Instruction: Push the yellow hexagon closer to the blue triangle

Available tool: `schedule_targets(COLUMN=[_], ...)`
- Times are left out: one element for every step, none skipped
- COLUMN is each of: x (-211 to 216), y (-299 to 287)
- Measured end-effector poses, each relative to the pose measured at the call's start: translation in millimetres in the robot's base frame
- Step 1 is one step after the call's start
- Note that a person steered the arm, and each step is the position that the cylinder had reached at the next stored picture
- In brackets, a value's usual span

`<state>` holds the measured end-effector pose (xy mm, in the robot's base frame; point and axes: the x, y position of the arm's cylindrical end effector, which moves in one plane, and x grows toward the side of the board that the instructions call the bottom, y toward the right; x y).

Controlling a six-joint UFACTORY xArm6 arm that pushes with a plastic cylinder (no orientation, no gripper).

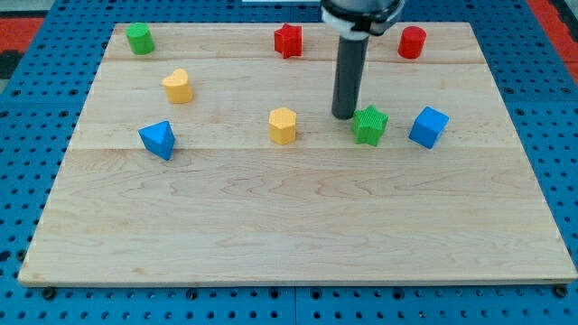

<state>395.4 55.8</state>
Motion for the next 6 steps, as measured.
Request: schedule_targets(x=[10.1, 20.4, 3.2, -5.4, 9.3, 55.4], y=[-44.3, -100.7, -179.0, -213.9, -135.3, -129.2])
